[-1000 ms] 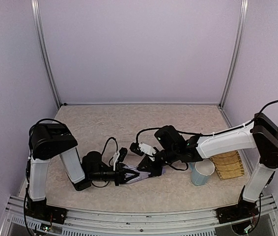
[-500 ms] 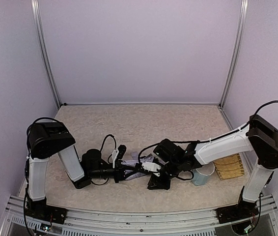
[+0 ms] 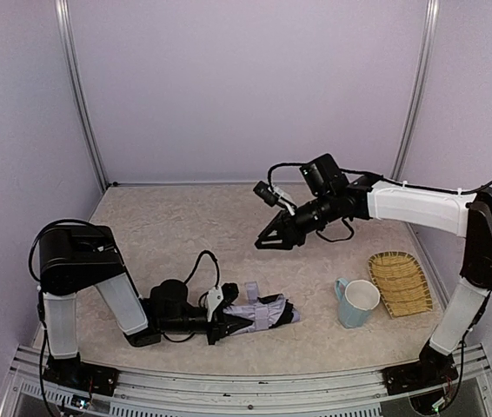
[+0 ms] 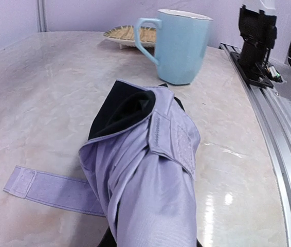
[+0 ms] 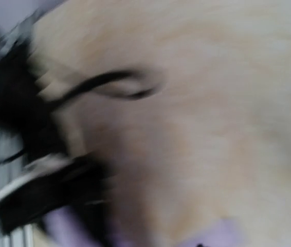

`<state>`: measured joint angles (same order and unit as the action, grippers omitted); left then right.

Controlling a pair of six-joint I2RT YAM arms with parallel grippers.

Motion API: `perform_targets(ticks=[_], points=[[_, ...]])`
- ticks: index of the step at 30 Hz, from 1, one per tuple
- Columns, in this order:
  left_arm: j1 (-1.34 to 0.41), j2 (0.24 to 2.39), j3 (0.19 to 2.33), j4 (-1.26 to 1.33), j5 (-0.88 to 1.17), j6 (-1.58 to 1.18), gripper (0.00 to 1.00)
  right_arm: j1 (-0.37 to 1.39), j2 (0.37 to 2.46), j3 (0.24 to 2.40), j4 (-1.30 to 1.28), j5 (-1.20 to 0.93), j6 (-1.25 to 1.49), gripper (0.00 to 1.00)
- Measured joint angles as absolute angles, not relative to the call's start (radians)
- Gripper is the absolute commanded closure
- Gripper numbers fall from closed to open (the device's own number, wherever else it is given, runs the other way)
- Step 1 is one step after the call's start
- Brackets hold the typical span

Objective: Put away the umbrella

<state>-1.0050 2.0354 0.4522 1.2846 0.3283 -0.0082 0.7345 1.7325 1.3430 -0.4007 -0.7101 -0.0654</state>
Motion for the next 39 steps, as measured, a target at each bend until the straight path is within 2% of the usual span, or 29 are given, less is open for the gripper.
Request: perform_targets(ticks=[5,12,23,39], points=[[-1.064,2.018,0.415,1.301,0.302,0.085,1.0,0.625,1.822,1.436,-0.47,-0.674,0.035,0.53],[-1.086,2.017,0.408,1.308,0.27,0.146,1.0,0.628,2.022,1.433,-0.54,-0.67,0.121,0.47],[-1.092,2.017,0.406,1.311,0.262,0.165,1.0,0.674,2.124,1.399,-0.521,-0.789,0.167,0.48],[-1.092,2.017,0.406,1.312,0.262,0.165,1.0,0.746,2.23,1.42,-0.259,-0.973,0.339,0.56]])
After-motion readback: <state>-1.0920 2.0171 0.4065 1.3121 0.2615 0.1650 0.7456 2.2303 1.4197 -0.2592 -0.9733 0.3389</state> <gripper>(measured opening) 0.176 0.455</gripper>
